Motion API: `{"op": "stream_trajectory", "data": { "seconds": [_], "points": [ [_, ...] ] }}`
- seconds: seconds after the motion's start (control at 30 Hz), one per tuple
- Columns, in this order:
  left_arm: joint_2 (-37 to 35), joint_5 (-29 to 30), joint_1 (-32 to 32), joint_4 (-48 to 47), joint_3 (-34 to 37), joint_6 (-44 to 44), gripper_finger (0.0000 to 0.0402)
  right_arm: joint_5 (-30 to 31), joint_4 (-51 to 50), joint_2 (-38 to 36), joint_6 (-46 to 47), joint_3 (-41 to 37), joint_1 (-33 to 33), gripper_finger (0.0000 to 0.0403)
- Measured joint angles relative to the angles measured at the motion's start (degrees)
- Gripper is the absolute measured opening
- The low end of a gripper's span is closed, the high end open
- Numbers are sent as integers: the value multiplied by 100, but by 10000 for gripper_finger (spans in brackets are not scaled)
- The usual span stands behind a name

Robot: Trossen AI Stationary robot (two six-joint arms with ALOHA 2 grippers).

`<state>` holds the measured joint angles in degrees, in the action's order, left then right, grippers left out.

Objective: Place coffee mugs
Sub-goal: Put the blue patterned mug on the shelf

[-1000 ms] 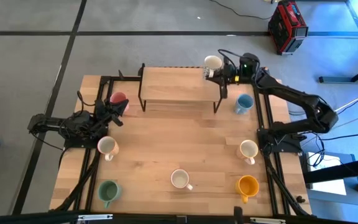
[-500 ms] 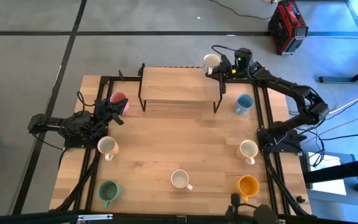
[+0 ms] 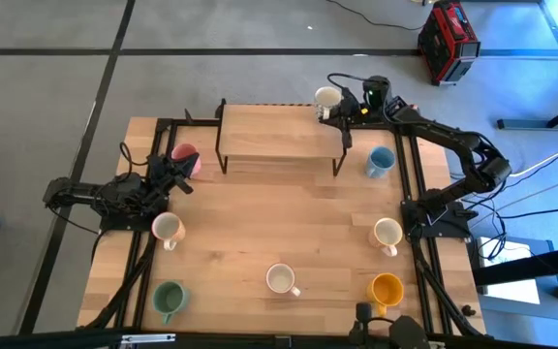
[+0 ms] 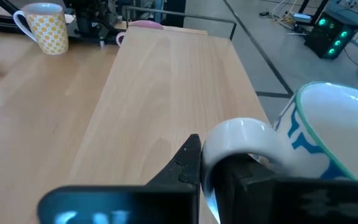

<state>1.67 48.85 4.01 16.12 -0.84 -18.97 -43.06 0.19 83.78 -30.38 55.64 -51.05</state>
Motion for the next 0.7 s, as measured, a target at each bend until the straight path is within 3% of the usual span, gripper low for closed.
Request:
{"op": "stream_trajectory", "data": {
  "seconds": [0.27, 0.47, 0.7],
  "points": [
    [0, 1, 2, 0, 0, -2, 0, 209, -300, -24, -205, 9, 2, 14],
    [0, -1, 0, 2, 0, -4, 0, 696, -412, -98, -132, -2, 0, 38],
    [0, -1, 0, 2, 0, -5, 0, 688, -716, -100, -134, -4, 0, 59]
  ]
}}
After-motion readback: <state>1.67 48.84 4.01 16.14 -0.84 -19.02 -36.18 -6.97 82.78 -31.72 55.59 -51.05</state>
